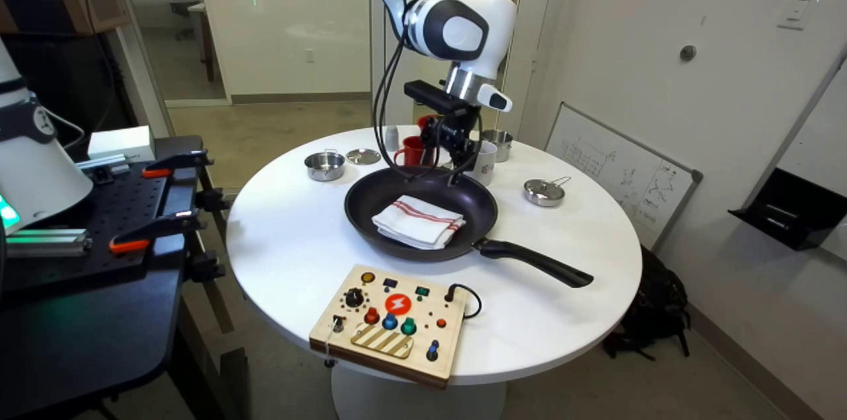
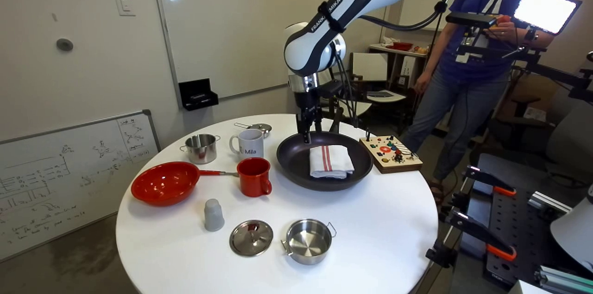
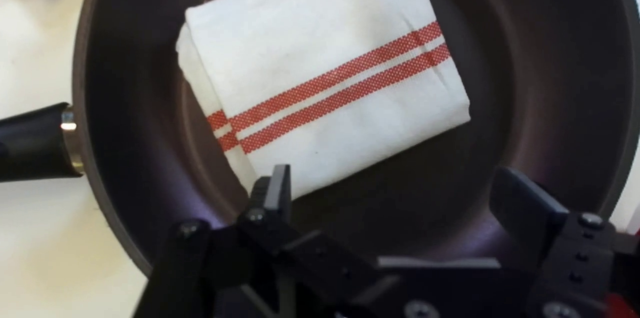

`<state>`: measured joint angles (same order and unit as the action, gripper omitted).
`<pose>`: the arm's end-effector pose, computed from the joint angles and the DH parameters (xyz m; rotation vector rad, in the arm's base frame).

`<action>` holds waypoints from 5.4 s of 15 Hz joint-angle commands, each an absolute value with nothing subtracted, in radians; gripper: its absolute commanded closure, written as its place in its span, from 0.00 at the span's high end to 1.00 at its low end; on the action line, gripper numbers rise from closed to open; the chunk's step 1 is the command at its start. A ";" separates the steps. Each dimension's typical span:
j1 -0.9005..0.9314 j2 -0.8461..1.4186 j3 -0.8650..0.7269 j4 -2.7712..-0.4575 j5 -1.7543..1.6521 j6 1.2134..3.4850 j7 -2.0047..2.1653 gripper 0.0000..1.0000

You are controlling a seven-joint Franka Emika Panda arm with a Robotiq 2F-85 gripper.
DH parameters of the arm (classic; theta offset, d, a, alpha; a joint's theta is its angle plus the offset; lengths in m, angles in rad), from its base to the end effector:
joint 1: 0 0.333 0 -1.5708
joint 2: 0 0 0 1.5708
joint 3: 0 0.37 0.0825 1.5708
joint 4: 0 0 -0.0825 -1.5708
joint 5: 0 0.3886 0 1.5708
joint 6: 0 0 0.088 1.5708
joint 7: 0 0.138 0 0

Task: Use the towel to wipe the inside of the pan

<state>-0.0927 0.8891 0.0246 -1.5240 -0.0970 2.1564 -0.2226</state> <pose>0.7076 -0.0569 0.1114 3.0820 0.3278 -0.4067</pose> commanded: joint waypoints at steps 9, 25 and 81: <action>-0.075 0.954 0.019 -1.428 -0.091 2.071 -0.217 1.00; -0.179 0.903 0.025 -1.862 -0.069 2.637 -0.252 1.00; -0.068 0.825 0.017 -1.966 -0.142 2.706 -0.254 0.05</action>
<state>-0.0809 0.7932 0.0083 -2.0132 -0.1242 2.7380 -0.2411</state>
